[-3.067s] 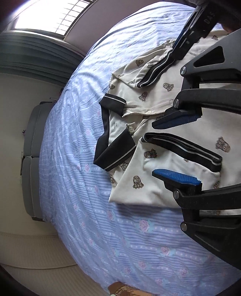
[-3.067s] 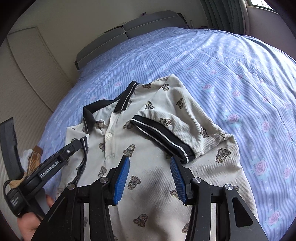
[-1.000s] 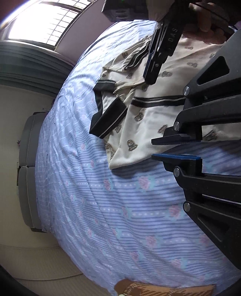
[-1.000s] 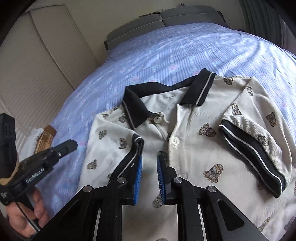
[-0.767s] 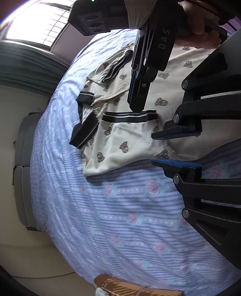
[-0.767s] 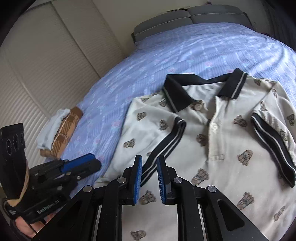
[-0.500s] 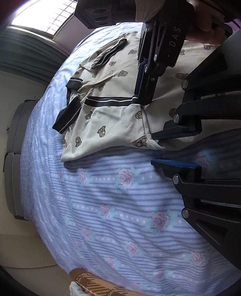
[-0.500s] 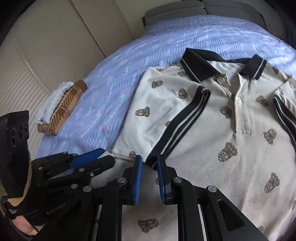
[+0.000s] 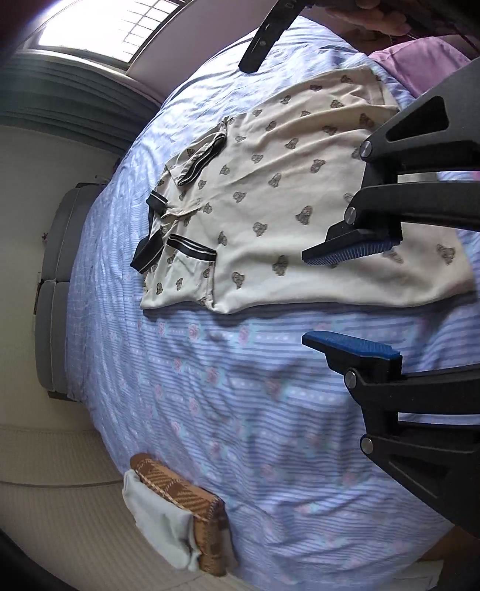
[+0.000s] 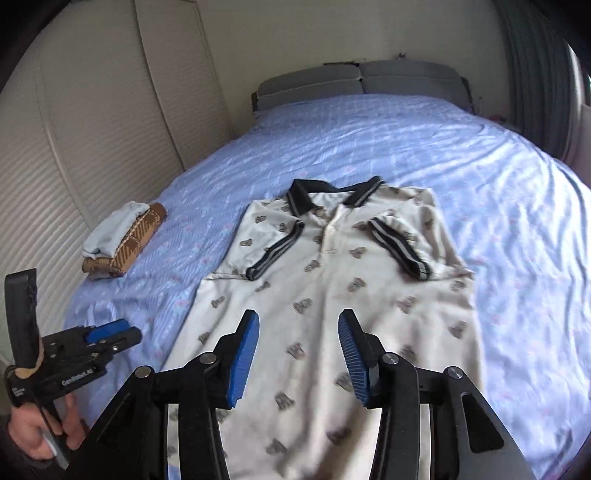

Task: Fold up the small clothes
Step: 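Withdraw both tools and move them toward the shirt hem, then grasp the hem corner with the right tool while the left tool grasps the hem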

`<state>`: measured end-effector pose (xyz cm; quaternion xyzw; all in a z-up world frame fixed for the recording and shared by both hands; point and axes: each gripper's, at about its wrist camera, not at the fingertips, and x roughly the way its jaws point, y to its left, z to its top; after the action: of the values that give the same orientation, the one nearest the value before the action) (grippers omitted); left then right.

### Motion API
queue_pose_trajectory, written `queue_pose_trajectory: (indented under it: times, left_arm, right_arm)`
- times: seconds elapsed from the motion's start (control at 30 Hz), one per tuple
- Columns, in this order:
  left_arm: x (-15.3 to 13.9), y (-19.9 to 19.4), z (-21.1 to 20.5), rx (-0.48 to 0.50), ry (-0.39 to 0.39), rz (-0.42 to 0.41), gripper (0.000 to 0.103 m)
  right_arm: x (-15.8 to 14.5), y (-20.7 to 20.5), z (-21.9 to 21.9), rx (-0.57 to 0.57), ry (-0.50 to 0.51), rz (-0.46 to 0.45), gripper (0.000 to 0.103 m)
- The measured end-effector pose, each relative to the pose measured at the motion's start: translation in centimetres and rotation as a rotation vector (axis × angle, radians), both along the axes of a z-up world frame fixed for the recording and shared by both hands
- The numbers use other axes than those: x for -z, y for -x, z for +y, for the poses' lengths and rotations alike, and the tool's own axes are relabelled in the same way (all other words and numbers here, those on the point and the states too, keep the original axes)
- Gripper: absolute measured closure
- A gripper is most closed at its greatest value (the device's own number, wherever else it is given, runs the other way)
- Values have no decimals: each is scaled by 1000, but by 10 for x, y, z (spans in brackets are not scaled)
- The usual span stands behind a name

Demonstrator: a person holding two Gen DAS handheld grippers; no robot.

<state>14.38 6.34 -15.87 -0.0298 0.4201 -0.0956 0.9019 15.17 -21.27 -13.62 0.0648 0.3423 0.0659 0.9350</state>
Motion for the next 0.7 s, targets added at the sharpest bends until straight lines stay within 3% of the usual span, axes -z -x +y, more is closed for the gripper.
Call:
queue_pose_trajectory:
  times: [0.1,0.3,0.7]
  left_arm:
    - [5,30,-10,-14,-14,-6,66]
    - [21,53,-19,-68,-24,14,66]
    - [51,72,-12,-130,-45,46,65]
  right_arm:
    - [2,46,-17,128,28,-14,58]
    - [31,93,-45,217,19,73,58]
    - [73,111,-67,284,-13,185,58]
